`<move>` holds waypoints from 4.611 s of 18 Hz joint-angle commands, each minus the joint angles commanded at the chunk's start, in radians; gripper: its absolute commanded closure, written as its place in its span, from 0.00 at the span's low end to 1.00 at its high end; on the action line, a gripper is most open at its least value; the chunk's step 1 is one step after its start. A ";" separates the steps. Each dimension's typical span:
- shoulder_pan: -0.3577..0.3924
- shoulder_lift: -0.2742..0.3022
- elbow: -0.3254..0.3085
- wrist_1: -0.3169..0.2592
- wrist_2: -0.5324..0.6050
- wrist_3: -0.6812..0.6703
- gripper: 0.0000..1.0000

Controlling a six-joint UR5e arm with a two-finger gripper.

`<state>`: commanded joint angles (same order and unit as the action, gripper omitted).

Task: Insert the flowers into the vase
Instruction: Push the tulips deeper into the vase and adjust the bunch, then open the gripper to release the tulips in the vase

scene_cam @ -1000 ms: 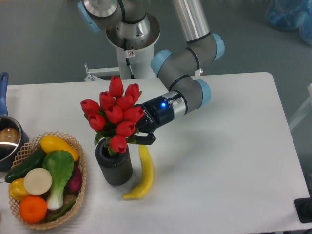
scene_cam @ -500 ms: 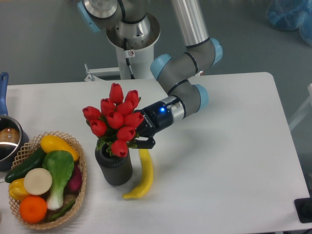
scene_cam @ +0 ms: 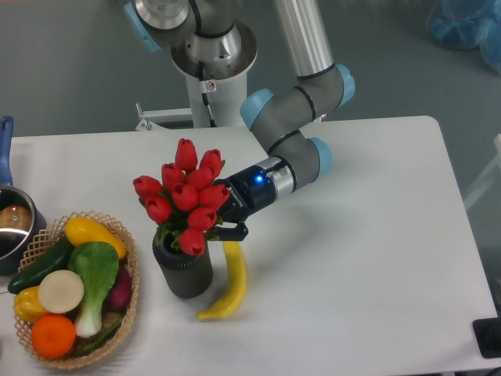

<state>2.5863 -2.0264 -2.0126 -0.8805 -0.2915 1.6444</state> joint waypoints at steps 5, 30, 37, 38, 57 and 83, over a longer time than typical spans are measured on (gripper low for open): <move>0.000 -0.009 0.000 0.000 0.003 0.014 0.69; -0.003 -0.041 -0.009 0.003 0.005 0.083 0.60; -0.003 -0.043 -0.012 0.003 0.005 0.084 0.54; -0.003 -0.044 -0.012 0.003 0.005 0.084 0.54; -0.003 -0.045 -0.021 0.003 0.003 0.118 0.29; 0.035 0.000 -0.034 0.003 0.120 0.127 0.00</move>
<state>2.6216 -2.0264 -2.0463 -0.8774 -0.1718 1.7718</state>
